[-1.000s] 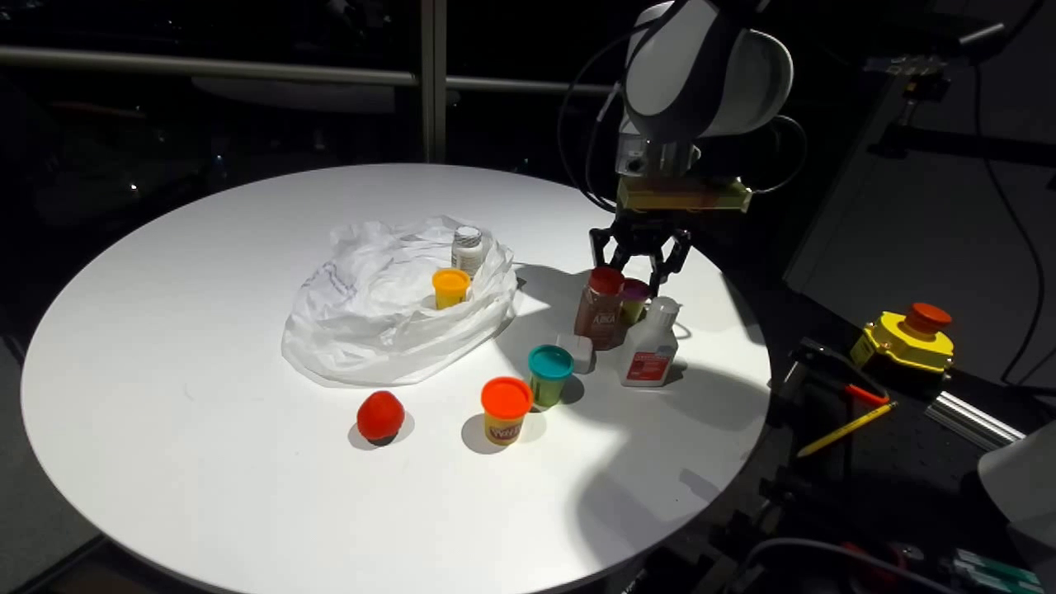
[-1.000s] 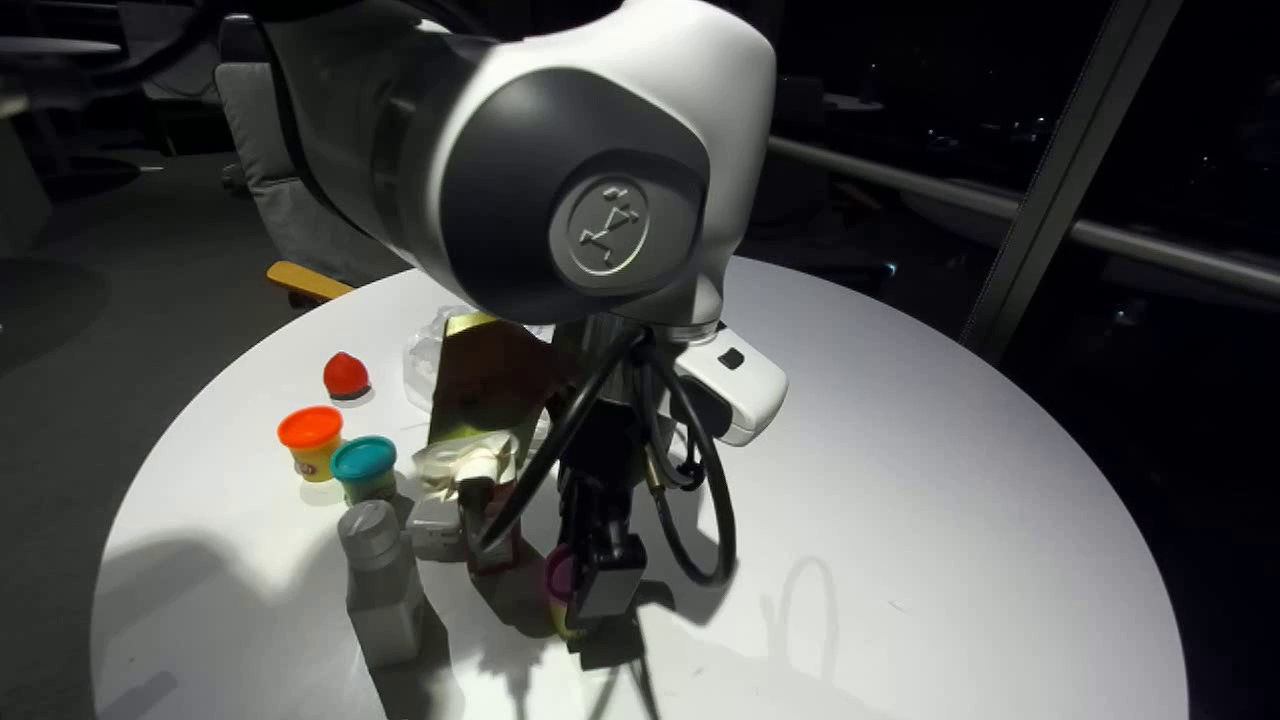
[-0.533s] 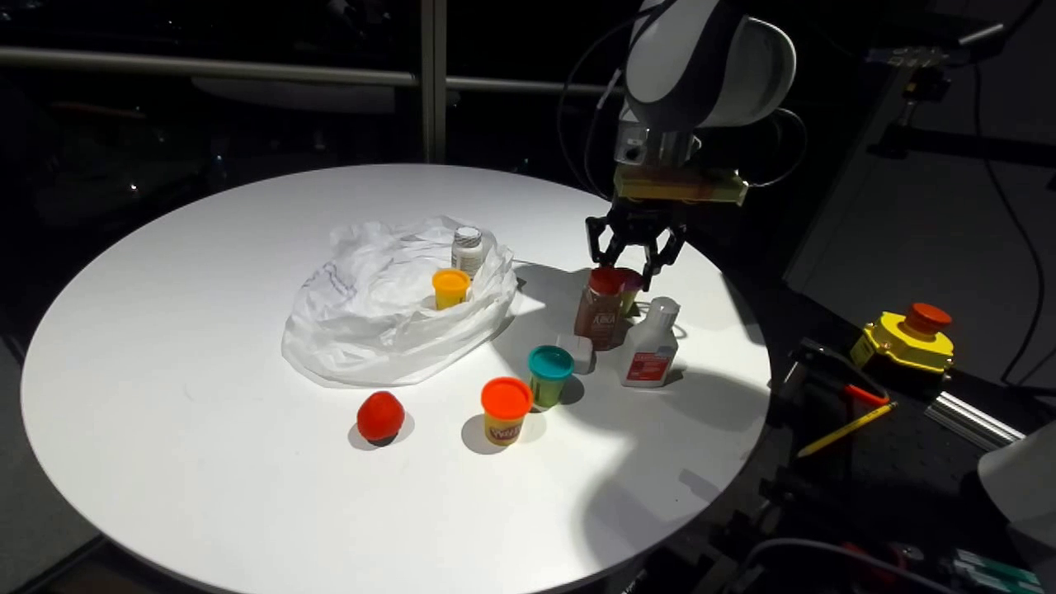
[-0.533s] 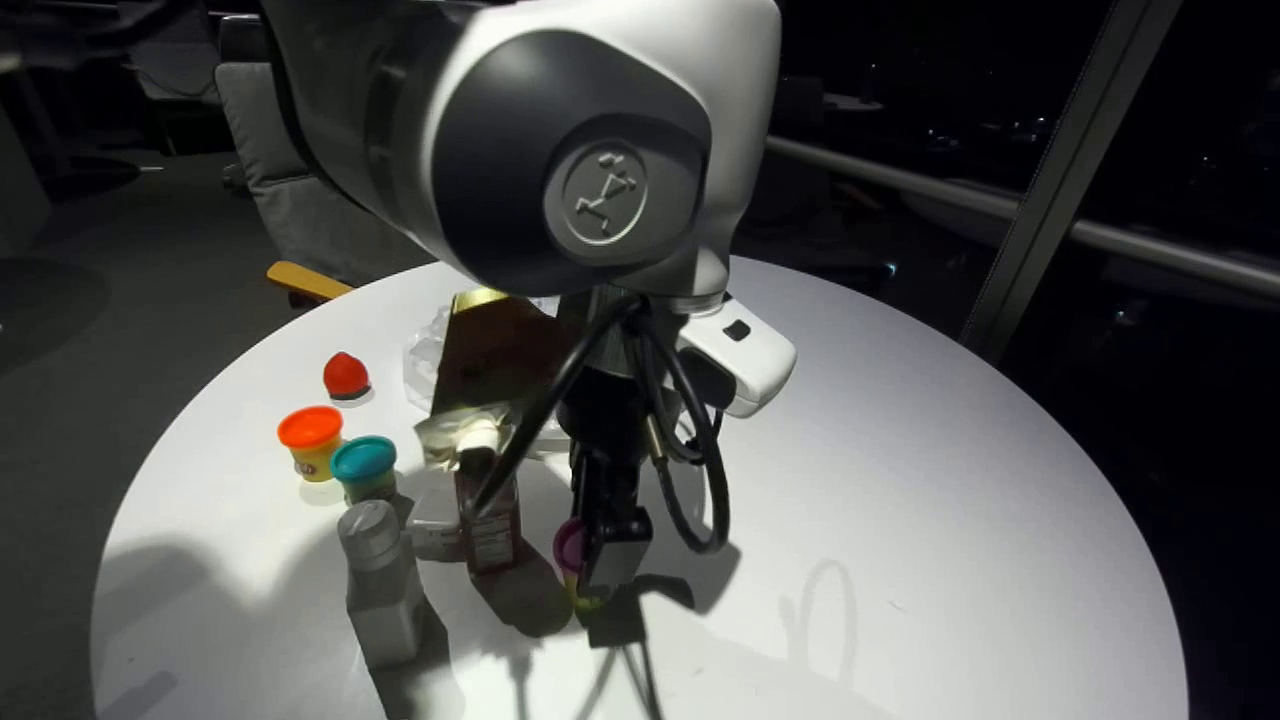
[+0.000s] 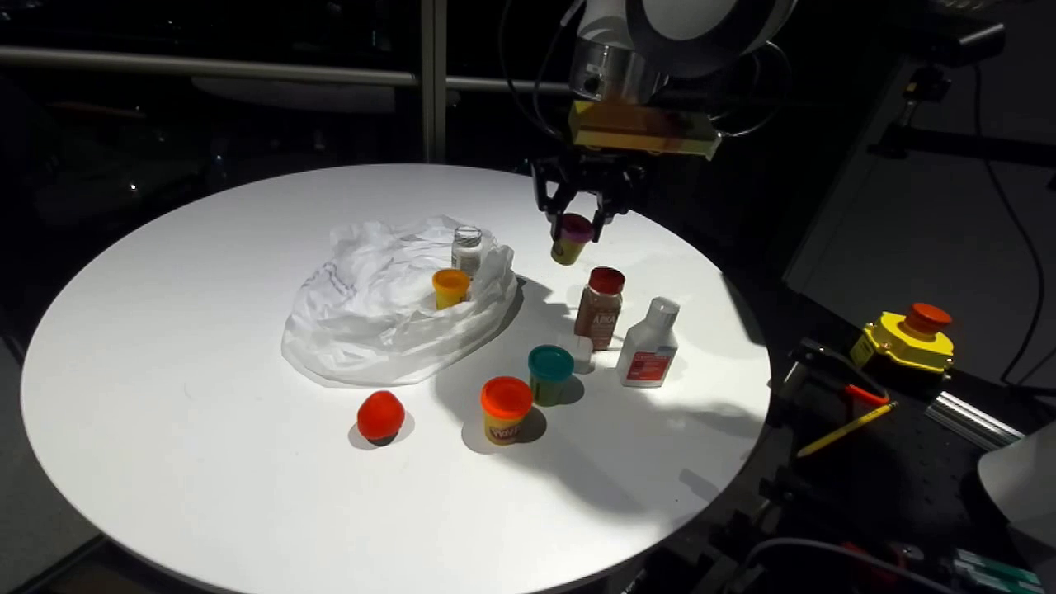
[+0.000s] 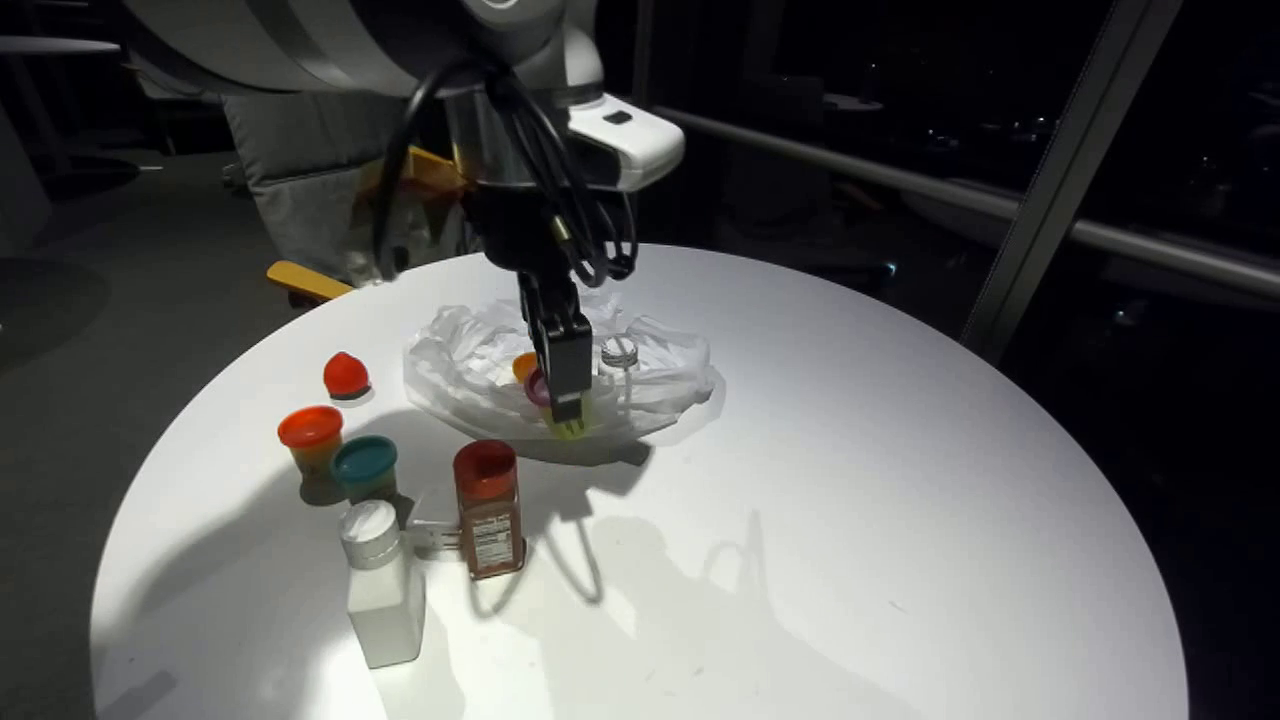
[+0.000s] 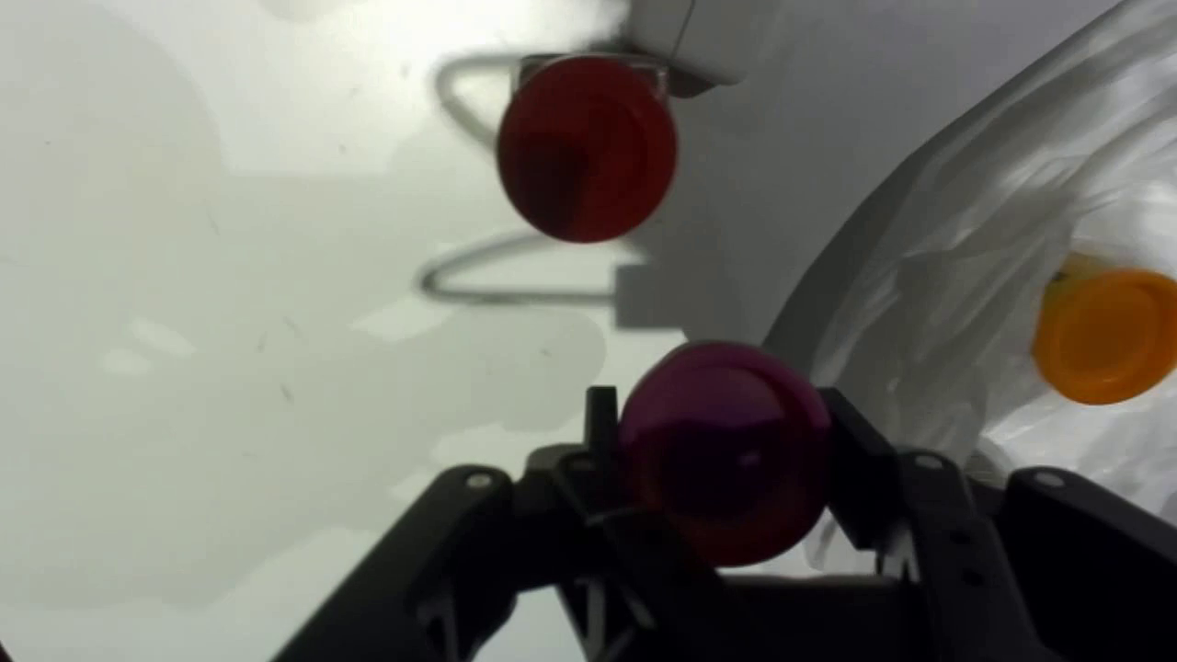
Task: Pick up the bottles and small containers from the table and put them in the plastic bag.
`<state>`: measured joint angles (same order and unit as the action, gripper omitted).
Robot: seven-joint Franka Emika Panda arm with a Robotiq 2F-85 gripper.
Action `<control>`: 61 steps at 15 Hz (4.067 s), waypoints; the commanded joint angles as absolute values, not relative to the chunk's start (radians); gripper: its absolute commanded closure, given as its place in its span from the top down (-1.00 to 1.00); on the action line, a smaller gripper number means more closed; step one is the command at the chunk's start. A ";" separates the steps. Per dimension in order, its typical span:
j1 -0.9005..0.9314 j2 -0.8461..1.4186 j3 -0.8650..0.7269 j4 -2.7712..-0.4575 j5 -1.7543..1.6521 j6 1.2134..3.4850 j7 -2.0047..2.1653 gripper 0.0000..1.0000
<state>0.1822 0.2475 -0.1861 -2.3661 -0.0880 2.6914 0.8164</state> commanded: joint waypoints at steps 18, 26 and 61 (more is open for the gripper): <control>0.303 0.634 -0.053 -2.031 -0.065 2.914 0.704 -0.43; 0.298 0.561 -0.031 -2.070 -0.012 2.872 0.582 1.00; 0.080 0.232 -0.083 -2.458 0.025 2.618 0.755 1.00</control>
<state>0.0955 0.2375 -0.1025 -2.4348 -0.0127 2.5870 0.7777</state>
